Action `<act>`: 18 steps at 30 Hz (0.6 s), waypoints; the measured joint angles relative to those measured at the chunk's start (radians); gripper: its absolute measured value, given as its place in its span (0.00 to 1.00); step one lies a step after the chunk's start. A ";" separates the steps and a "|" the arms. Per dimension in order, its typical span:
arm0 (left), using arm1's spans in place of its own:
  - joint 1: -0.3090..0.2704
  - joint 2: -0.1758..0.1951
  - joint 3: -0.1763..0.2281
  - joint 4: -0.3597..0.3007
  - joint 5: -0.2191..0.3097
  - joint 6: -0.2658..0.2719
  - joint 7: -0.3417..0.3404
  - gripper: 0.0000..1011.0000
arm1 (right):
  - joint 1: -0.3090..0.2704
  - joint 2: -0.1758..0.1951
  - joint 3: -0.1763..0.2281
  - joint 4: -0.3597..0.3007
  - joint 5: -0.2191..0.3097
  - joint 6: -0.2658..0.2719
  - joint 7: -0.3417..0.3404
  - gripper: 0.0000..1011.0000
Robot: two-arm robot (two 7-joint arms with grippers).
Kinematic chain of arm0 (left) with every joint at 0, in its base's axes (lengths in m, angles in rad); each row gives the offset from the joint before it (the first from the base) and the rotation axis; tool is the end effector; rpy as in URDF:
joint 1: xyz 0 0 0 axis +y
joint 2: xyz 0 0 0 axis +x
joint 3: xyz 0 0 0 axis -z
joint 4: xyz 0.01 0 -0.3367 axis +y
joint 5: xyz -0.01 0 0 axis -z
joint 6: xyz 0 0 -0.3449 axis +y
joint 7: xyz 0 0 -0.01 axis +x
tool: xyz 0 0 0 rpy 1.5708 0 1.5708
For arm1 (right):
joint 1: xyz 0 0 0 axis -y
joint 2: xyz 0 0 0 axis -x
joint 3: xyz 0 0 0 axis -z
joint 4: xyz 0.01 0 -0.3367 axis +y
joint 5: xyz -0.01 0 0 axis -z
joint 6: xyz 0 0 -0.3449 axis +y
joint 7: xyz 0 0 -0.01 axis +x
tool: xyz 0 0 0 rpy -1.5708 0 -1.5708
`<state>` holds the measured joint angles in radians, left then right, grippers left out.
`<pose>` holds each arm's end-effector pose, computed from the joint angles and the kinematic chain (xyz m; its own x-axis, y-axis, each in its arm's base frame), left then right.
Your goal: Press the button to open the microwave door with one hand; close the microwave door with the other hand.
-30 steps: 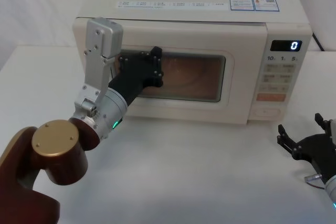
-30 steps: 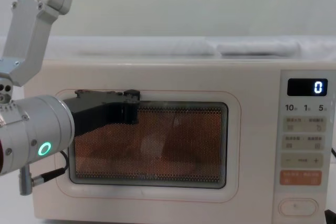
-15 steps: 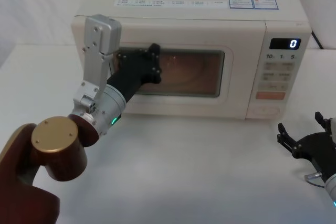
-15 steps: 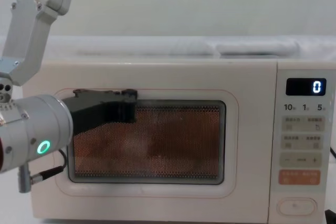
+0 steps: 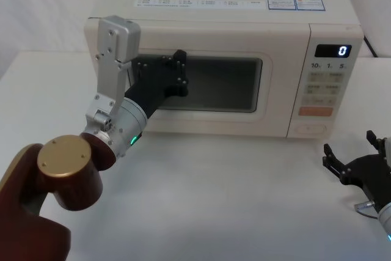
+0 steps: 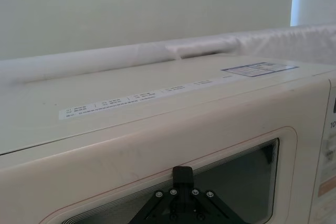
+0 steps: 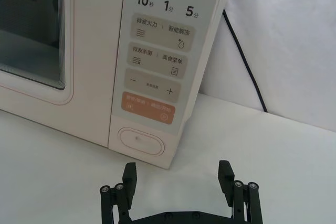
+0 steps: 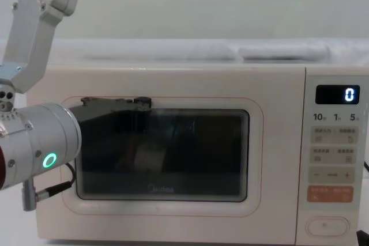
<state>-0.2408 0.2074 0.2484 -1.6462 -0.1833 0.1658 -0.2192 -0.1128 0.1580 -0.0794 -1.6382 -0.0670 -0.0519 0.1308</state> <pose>0.4226 -0.0218 -0.2393 0.4473 0.8893 0.0958 -0.8880 0.4543 -0.0713 0.3249 -0.0221 -0.3617 0.2281 -0.9507 0.2099 0.9735 0.2258 -0.0352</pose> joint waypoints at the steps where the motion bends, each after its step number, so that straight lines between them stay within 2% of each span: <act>1: 0.002 0.000 0.000 -0.003 -0.001 0.000 0.000 0.00 | 0.000 0.000 0.000 0.000 0.000 0.000 0.000 0.99; 8: 0.048 0.014 -0.007 -0.063 -0.008 0.001 0.005 0.00 | 0.000 0.000 0.000 0.000 0.000 0.000 0.000 0.99; 13: 0.112 0.034 -0.010 -0.136 0.010 0.004 0.022 0.00 | 0.000 0.000 0.000 0.000 0.000 0.000 0.000 0.99; 18: 0.158 0.039 -0.021 -0.179 0.013 0.005 0.031 0.00 | 0.000 0.000 0.000 0.000 0.000 0.000 0.000 0.99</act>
<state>-0.0826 0.2466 0.2271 -1.8254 -0.1703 0.1709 -0.1880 -0.1128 0.1580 -0.0793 -1.6382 -0.0669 -0.0519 0.1308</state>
